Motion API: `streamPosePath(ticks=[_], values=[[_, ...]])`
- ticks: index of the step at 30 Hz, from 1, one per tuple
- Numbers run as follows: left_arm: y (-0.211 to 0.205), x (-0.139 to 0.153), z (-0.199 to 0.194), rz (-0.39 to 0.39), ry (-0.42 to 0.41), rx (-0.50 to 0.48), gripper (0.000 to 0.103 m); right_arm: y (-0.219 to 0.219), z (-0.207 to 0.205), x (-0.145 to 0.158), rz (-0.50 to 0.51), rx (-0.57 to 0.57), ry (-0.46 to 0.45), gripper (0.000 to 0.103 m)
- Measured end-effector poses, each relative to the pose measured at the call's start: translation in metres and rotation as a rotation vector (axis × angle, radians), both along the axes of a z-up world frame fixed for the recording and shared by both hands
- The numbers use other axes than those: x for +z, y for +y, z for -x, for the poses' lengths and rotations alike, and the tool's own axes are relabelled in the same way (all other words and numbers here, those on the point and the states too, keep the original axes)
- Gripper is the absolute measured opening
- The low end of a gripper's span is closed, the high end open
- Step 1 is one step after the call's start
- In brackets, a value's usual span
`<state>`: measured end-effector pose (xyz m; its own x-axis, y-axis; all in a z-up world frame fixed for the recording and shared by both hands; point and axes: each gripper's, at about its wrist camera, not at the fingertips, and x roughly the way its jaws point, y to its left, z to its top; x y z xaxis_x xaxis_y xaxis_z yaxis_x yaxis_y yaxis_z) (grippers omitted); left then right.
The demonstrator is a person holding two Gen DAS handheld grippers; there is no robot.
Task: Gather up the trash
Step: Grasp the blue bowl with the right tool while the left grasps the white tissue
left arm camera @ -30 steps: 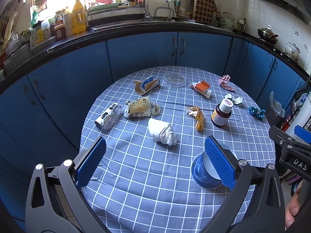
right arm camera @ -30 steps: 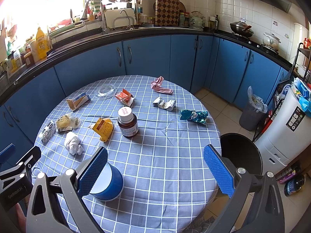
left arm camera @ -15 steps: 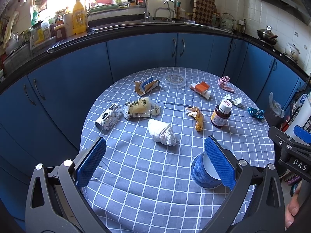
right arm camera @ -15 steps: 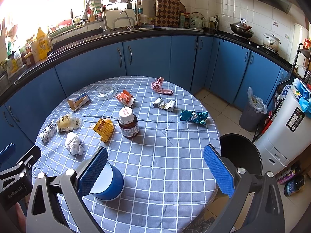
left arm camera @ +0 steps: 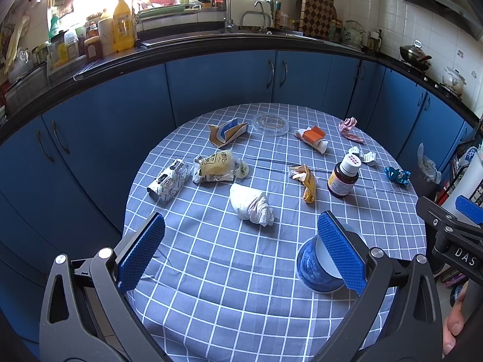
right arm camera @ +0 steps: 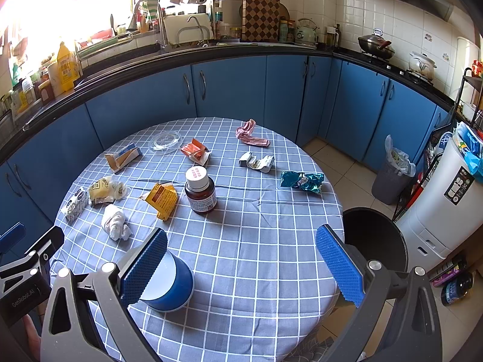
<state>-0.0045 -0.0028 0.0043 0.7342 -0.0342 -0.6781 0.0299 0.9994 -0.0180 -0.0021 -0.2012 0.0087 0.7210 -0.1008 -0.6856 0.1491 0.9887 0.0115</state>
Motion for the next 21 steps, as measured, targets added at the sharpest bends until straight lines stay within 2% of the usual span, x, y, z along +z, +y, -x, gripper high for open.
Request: streamPosePath(ticks=[13, 17, 21], values=[[0.003, -0.003, -0.001, 0.007, 0.008, 0.005, 0.1, 0.005, 0.0, -0.003, 0.0, 0.013, 0.006, 0.096], [0.009, -0.006, -0.004, 0.01, 0.021, 0.028, 0.1, 0.01, -0.001, -0.009, -0.02, 0.057, 0.025, 0.096], [0.022, -0.011, -0.007, 0.023, 0.034, 0.094, 0.1, 0.027, 0.0, -0.015, -0.029, 0.145, 0.038, 0.096]])
